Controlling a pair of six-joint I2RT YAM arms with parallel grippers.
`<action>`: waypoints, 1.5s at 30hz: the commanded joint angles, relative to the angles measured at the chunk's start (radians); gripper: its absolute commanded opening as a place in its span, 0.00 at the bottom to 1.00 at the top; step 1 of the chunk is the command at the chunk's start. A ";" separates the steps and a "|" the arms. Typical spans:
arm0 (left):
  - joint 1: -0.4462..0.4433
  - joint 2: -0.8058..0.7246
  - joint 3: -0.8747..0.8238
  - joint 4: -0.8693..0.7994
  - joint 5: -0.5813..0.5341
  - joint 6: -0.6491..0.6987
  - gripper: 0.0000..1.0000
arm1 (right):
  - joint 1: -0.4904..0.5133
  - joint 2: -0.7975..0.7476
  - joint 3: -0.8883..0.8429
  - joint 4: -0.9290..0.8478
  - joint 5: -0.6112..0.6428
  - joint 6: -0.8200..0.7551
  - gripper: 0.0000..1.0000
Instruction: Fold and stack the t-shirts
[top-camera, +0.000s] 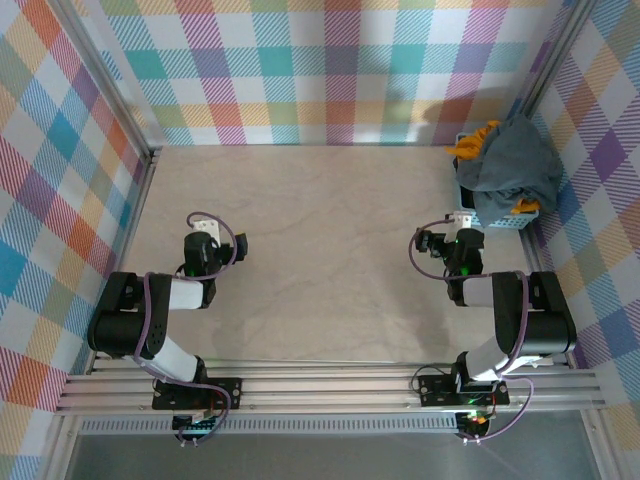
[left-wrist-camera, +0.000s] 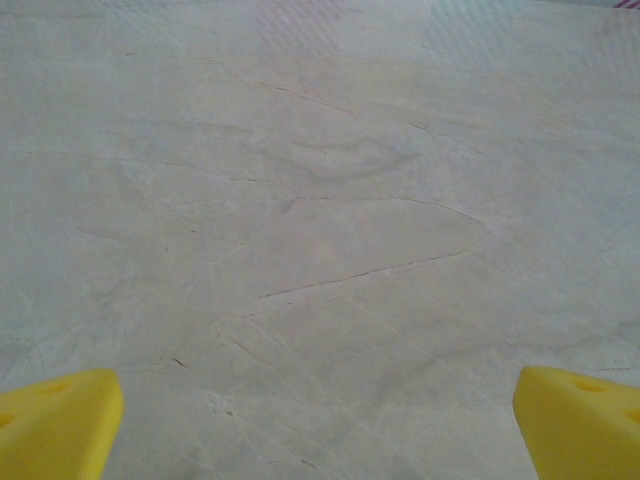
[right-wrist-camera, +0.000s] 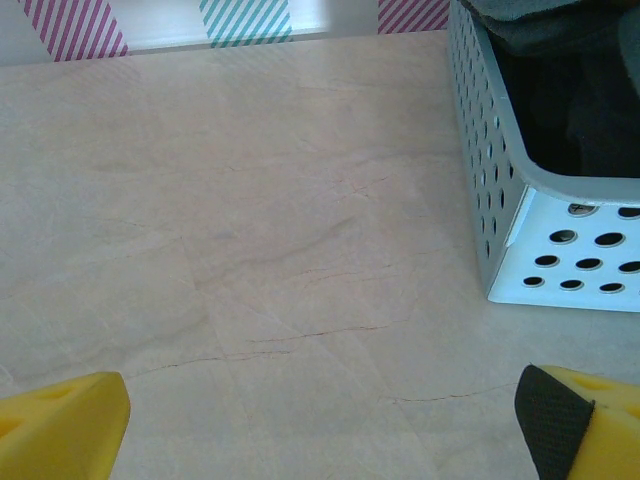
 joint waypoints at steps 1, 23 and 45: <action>0.006 0.003 0.017 -0.001 0.015 0.014 1.00 | -0.004 0.001 -0.002 0.030 0.010 0.000 1.00; -0.137 -0.470 0.649 -1.136 -0.302 -0.530 1.00 | 0.182 -0.413 0.735 -1.076 0.102 0.284 1.00; -0.342 -0.373 0.800 -1.249 0.325 -0.597 0.83 | -0.333 0.393 1.243 -1.303 -0.199 0.701 0.75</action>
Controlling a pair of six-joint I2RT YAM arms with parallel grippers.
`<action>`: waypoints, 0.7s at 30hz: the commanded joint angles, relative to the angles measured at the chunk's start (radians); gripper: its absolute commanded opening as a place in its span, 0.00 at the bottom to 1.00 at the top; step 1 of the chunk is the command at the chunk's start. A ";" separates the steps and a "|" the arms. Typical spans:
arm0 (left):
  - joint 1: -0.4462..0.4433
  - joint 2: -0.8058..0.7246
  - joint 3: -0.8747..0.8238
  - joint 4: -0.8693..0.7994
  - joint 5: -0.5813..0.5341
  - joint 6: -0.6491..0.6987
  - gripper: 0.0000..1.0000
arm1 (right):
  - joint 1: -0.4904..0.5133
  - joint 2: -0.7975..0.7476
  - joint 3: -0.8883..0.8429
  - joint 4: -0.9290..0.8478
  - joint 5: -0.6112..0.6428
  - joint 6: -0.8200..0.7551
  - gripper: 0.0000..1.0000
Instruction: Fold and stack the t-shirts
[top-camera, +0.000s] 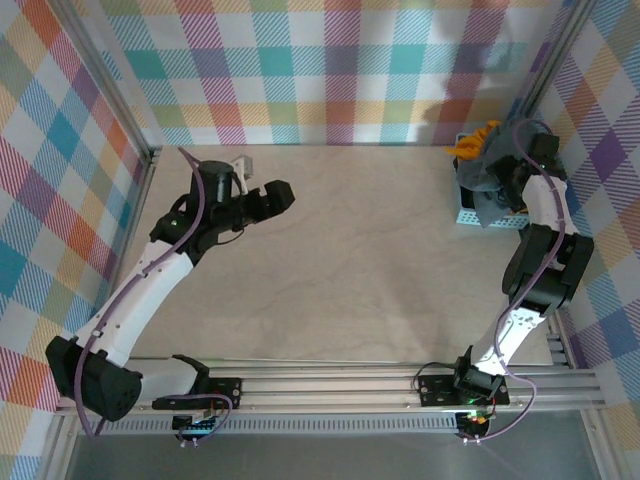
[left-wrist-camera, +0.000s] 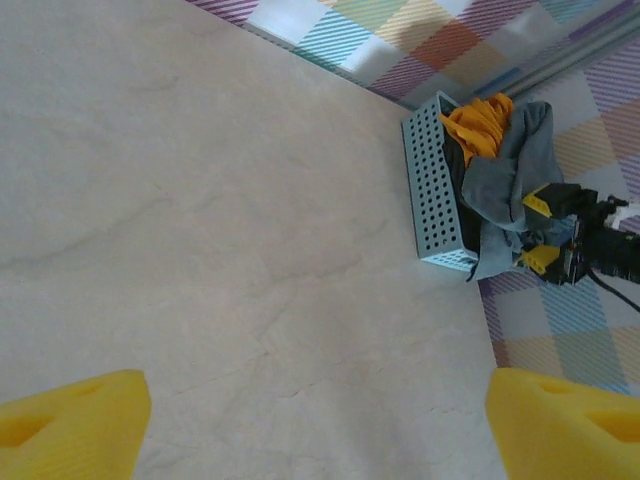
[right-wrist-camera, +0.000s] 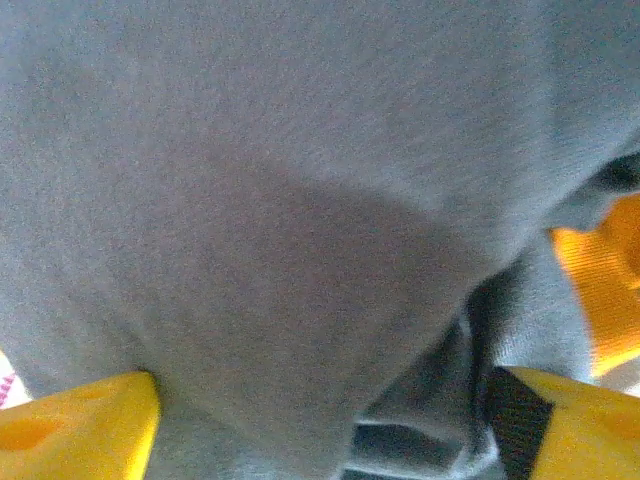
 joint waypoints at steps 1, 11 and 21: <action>-0.004 -0.048 -0.020 -0.022 0.006 -0.011 0.80 | -0.005 0.046 0.050 0.030 -0.103 0.059 0.66; -0.005 -0.120 -0.064 -0.040 -0.032 -0.017 0.72 | -0.021 -0.185 -0.120 0.220 -0.136 0.053 0.00; -0.021 -0.116 -0.093 -0.006 -0.049 -0.050 0.70 | 0.037 -0.359 -0.105 0.216 -0.116 0.008 0.00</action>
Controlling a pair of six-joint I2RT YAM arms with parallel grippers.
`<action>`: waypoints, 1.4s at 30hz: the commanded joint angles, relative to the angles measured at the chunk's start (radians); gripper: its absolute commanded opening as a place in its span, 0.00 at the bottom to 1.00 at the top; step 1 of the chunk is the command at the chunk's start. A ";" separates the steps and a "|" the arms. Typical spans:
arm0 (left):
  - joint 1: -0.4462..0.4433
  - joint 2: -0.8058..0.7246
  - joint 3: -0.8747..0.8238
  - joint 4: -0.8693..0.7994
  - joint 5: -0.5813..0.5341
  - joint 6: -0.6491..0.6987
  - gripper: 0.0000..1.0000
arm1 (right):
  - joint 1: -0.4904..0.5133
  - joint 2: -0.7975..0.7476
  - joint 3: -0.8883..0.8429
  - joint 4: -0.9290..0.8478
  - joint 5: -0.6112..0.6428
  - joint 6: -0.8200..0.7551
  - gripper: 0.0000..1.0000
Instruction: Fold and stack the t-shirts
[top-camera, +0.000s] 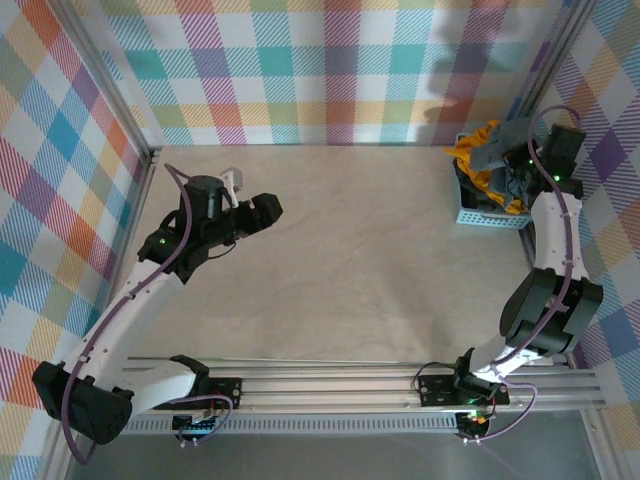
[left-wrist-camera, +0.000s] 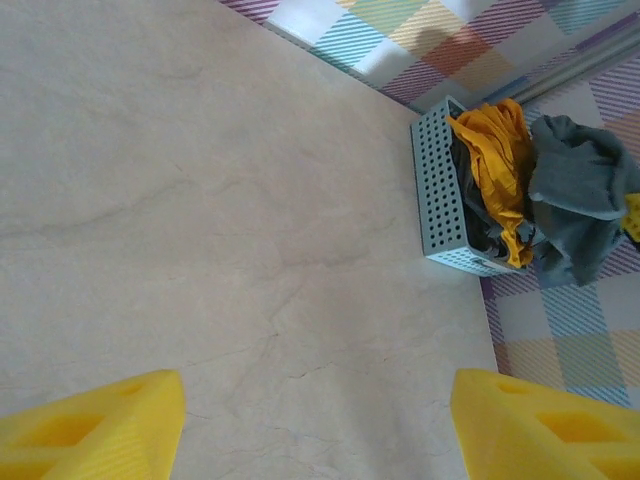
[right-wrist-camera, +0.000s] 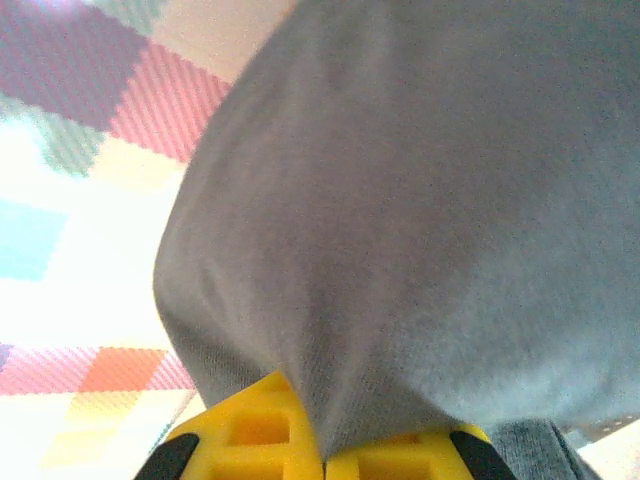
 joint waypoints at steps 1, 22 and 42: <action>-0.015 -0.008 -0.009 0.015 -0.018 -0.021 0.70 | 0.046 -0.037 0.035 0.050 -0.019 -0.042 0.00; -0.016 -0.096 0.048 -0.218 -0.288 -0.051 0.73 | 0.799 0.052 0.236 0.006 -0.011 -0.217 0.00; -0.383 0.208 -0.112 -0.131 -0.241 0.020 0.74 | 0.669 -0.232 -0.438 -0.272 0.147 -0.013 0.64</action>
